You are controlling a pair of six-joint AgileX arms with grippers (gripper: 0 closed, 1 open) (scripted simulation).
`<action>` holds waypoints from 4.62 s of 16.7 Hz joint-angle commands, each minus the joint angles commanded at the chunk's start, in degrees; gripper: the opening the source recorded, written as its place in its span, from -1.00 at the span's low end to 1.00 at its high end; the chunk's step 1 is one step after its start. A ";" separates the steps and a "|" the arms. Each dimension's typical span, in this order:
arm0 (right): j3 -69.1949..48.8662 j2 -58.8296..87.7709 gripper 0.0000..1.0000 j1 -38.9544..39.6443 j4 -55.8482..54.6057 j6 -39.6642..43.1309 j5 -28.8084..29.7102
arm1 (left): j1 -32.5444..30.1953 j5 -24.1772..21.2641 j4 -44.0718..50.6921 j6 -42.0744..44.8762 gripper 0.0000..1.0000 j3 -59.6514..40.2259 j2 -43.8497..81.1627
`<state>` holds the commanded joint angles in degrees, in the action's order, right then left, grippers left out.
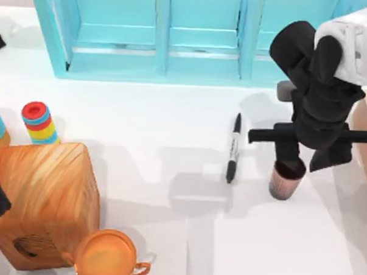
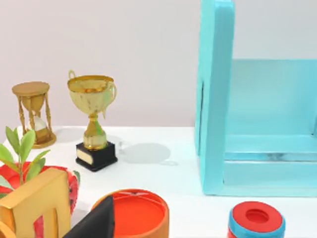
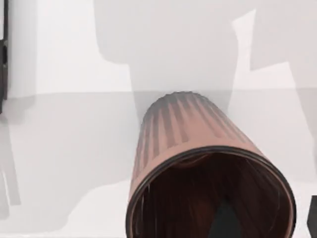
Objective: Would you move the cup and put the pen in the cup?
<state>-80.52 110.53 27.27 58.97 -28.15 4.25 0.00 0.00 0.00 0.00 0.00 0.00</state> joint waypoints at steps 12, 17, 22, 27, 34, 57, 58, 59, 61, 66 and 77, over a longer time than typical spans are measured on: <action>0.00 0.00 1.00 0.00 0.00 0.00 0.00 | 0.00 0.00 0.00 0.00 1.00 0.00 0.00; -2.24 0.39 1.00 -0.25 2.19 -0.26 -0.01 | 0.00 0.00 0.00 0.00 1.00 0.00 0.00; -17.89 1.20 1.00 -0.30 17.35 -0.32 -0.05 | 0.00 0.00 0.00 0.00 1.00 0.00 0.00; -33.19 0.95 1.00 -0.39 32.54 0.20 0.00 | 0.00 0.00 0.00 0.00 1.00 0.00 0.00; -35.37 0.82 1.00 -0.26 34.59 0.29 0.02 | 0.00 0.00 0.00 0.00 1.00 0.00 0.00; -94.07 53.43 1.00 7.55 44.23 -17.51 3.27 | 0.00 0.00 0.00 0.00 1.00 0.00 0.00; -94.07 53.43 1.00 7.55 44.23 -17.51 3.27 | 0.00 0.00 0.00 0.00 1.00 0.00 0.00; -93.52 53.65 1.00 7.53 44.39 -17.48 3.32 | 0.00 0.00 0.00 0.00 1.00 0.00 0.00; -91.42 54.10 1.00 7.48 44.44 -17.40 3.50 | 0.00 0.00 0.00 0.00 1.00 0.00 0.00; -83.82 52.50 1.00 7.29 40.64 -17.25 3.77 | 0.00 0.00 0.00 0.00 1.00 0.00 0.00; -58.96 43.99 1.00 6.73 23.98 -16.63 3.74 | 0.00 0.00 0.00 0.00 1.00 0.00 0.00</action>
<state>-139.49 154.52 34.00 82.95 -44.78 7.98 0.00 0.00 0.00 0.00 0.00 0.00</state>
